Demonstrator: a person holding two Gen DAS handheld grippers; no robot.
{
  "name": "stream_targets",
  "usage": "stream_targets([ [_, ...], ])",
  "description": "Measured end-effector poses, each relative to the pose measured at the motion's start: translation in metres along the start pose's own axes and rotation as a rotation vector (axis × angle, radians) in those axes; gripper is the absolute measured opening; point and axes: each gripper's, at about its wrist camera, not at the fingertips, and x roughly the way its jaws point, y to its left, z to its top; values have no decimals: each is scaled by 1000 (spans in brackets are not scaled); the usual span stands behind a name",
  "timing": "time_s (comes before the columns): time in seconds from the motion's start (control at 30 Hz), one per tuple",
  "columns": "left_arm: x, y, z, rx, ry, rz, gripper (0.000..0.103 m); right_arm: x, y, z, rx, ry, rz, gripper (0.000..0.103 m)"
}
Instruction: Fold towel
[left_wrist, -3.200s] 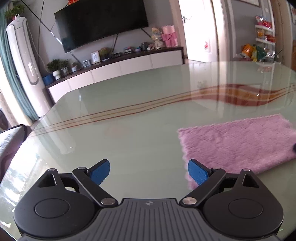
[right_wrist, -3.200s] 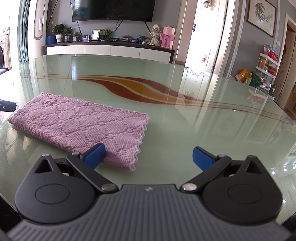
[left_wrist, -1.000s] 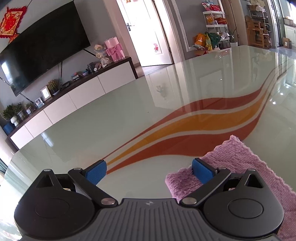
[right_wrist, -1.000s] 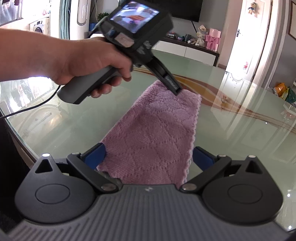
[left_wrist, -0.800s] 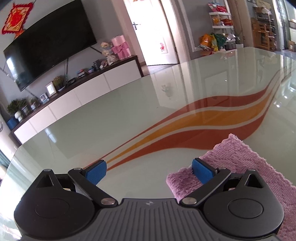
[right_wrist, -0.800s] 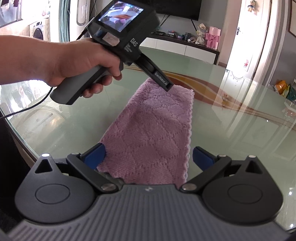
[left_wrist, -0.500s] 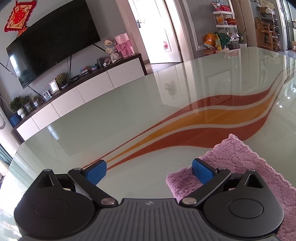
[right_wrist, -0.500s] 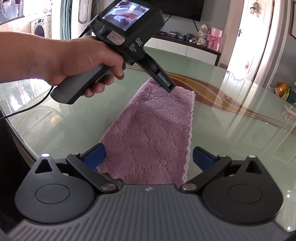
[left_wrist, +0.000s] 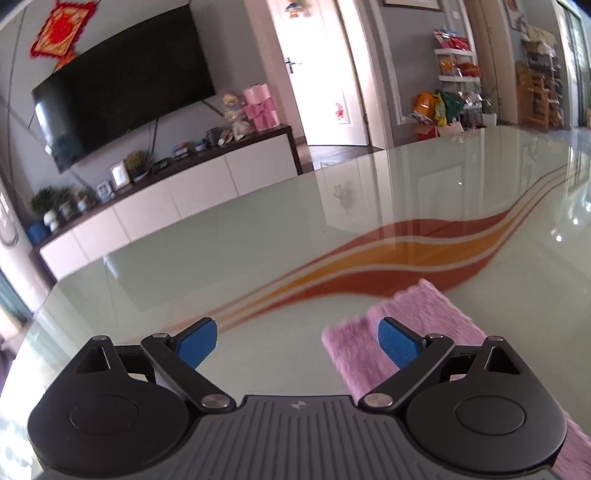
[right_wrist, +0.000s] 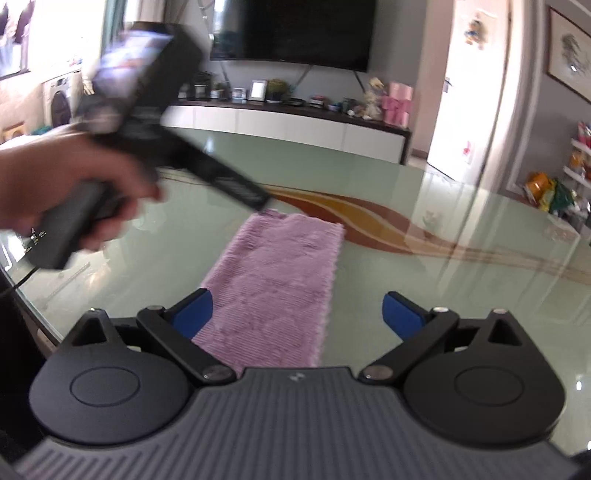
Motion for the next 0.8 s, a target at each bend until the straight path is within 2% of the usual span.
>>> stream_targets([
  [0.2, -56, 2, -34, -118, 74, -8, 97, -16, -6, -7, 43, 18, 14, 101],
  [0.33, -74, -7, -67, -117, 124, -21, 97, -24, -4, -15, 51, 2, 34, 99],
  [0.4, -76, -10, -81, -113, 146, -18, 97, -23, -5, -20, 40, 10, 26, 91],
  [0.5, -75, -14, -96, -107, 176, 1, 97, -22, -6, -26, 39, 25, 2, 90],
  [0.67, -79, -11, -94, -127, 152, 4, 97, -10, -12, -28, 68, 30, -64, 90],
  [0.8, -73, -18, -86, -119, 146, -19, 97, 9, -11, -29, 43, 71, -90, 90],
])
